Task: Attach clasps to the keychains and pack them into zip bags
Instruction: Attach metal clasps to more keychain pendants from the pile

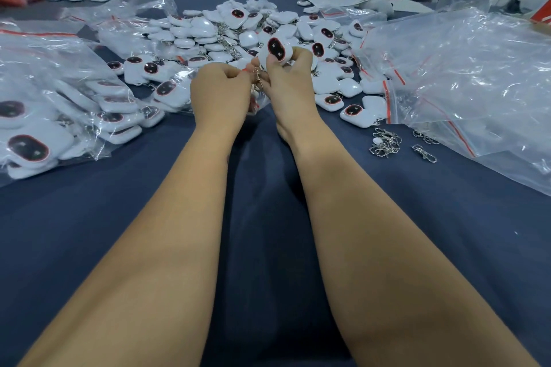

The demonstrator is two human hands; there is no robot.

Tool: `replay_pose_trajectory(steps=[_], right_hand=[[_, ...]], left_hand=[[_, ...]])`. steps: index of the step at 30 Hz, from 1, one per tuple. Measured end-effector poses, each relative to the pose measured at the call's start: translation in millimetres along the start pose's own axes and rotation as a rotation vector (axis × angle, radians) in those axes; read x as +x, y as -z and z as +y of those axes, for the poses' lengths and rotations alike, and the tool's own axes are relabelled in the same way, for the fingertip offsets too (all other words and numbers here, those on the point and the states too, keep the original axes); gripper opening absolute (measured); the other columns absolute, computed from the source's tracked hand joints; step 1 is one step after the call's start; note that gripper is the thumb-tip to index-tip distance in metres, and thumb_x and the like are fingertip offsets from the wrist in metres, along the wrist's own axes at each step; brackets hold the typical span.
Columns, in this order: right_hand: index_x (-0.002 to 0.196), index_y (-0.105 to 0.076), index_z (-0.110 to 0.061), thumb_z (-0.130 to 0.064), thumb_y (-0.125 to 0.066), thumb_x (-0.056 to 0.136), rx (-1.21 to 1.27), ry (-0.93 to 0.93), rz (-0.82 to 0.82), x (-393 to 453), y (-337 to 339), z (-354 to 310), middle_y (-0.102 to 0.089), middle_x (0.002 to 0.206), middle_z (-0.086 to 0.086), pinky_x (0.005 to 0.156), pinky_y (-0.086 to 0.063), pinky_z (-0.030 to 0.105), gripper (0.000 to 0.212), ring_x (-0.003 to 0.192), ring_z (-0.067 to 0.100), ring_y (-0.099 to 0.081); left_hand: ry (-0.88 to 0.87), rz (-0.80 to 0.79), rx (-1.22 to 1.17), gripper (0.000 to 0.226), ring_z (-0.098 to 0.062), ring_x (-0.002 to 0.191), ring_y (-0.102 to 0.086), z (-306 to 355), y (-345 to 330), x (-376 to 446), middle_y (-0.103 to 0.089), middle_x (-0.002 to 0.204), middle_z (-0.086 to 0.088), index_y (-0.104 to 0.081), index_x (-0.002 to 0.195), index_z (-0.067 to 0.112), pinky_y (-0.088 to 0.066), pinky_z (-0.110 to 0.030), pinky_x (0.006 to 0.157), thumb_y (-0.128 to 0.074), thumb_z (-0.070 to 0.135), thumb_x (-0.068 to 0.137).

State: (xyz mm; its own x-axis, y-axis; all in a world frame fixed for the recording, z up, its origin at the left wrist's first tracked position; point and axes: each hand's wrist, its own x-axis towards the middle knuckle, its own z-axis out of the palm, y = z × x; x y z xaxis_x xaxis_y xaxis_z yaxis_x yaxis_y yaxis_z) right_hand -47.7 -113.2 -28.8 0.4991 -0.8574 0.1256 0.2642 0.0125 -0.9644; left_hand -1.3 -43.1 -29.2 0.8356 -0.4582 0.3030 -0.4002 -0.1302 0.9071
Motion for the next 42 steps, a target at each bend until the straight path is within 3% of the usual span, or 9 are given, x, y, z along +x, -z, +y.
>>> replay_pose_trajectory(steps=[7, 13, 16, 19, 22, 25, 28, 36, 42], right_hand=[[0.093, -0.047, -0.018, -0.019, -0.06, 0.095, -0.372, 0.218, -0.071, -8, 4, 4, -0.065, 0.087, 0.009, 0.072, -0.046, 0.03, 0.014, 0.074, 0.013, -0.056], [0.068, -0.054, -0.024, -0.039, -0.062, 0.092, -0.832, 0.47, 0.047, -4, 5, 8, -0.037, 0.104, -0.006, 0.093, -0.032, 0.029, 0.029, 0.102, 0.015, -0.036], [0.059, -0.051, -0.032, -0.036, -0.053, 0.096, -0.757, 0.328, -0.087, -5, 5, 7, -0.047, 0.101, -0.002, 0.101, -0.038, 0.041, 0.037, 0.104, 0.02, -0.045], [0.09, -0.07, -0.022, -0.026, -0.053, 0.097, -0.649, 0.26, -0.231, -9, 4, 7, -0.068, 0.092, 0.002, 0.093, -0.049, 0.044, 0.019, 0.094, 0.02, -0.062], [0.102, -0.063, -0.024, -0.015, -0.057, 0.091, -0.471, 0.24, -0.113, -8, 7, 5, -0.068, 0.084, -0.007, 0.071, -0.053, 0.019, 0.016, 0.071, 0.0, -0.062], [0.101, -0.046, -0.02, -0.004, -0.052, 0.091, -0.272, 0.149, -0.017, -8, 12, 2, -0.058, 0.074, 0.002, 0.059, -0.046, 0.027, 0.02, 0.063, 0.016, -0.055], [0.098, -0.041, -0.022, 0.004, -0.049, 0.088, -0.237, 0.104, 0.055, -7, 16, -3, -0.056, 0.071, 0.007, 0.059, -0.045, 0.033, 0.029, 0.063, 0.022, -0.052], [0.122, -0.05, -0.016, -0.011, -0.05, 0.084, -1.042, 0.207, 0.293, 2, 37, -7, -0.053, 0.127, 0.006, 0.099, -0.034, 0.04, 0.039, 0.117, 0.029, -0.047], [0.133, -0.042, -0.014, -0.012, -0.055, 0.085, -1.315, 0.072, 0.217, 3, 44, -2, -0.037, 0.14, 0.016, 0.103, -0.03, 0.04, 0.05, 0.126, 0.035, -0.036]], left_hand=[[-0.003, 0.102, -0.182, 0.016, -0.01, 0.058, -0.053, -3, 0, 6, -0.06, 0.063, 0.004, -0.07, 0.078, 0.01, -0.048, -0.026, 0.059, -0.056, 0.016, 0.086], [-0.109, 0.251, -0.27, 0.015, -0.003, 0.064, -0.056, 3, 5, 8, -0.065, 0.071, 0.01, -0.07, 0.082, 0.019, -0.049, -0.021, 0.067, -0.058, 0.017, 0.09], [-0.169, 0.278, -0.277, 0.016, 0.0, 0.064, -0.055, 6, 8, 8, -0.061, 0.068, 0.012, -0.069, 0.08, 0.017, -0.051, -0.023, 0.07, -0.057, 0.015, 0.09], [-0.242, 0.233, -0.235, 0.016, -0.01, 0.07, -0.056, 7, 6, 3, -0.06, 0.069, 0.011, -0.067, 0.079, 0.018, -0.054, -0.035, 0.076, -0.056, 0.015, 0.091], [-0.268, 0.159, -0.162, 0.011, -0.005, 0.073, -0.059, 10, -4, -7, -0.061, 0.073, 0.013, -0.064, 0.089, 0.025, -0.05, -0.022, 0.074, -0.057, 0.016, 0.09], [-0.194, 0.036, -0.104, 0.017, 0.004, 0.062, -0.051, 7, -14, -13, -0.055, 0.071, 0.012, -0.057, 0.101, 0.028, -0.041, -0.01, 0.06, -0.054, 0.015, 0.091], [-0.079, -0.086, -0.02, 0.018, -0.003, 0.073, -0.057, 2, -17, -12, -0.059, 0.084, 0.01, -0.051, 0.114, 0.025, -0.042, -0.023, 0.064, -0.051, 0.023, 0.095], [-0.076, -0.075, 0.501, 0.051, -0.034, 0.124, -0.039, -11, -12, -3, -0.04, 0.136, -0.018, -0.042, 0.133, 0.006, -0.035, -0.034, 0.091, -0.058, 0.015, 0.085], [-0.026, 0.095, 0.571, 0.041, -0.034, 0.128, -0.031, -11, -4, -1, -0.034, 0.14, -0.015, -0.051, 0.126, 0.009, -0.03, -0.034, 0.101, -0.056, 0.022, 0.088]])
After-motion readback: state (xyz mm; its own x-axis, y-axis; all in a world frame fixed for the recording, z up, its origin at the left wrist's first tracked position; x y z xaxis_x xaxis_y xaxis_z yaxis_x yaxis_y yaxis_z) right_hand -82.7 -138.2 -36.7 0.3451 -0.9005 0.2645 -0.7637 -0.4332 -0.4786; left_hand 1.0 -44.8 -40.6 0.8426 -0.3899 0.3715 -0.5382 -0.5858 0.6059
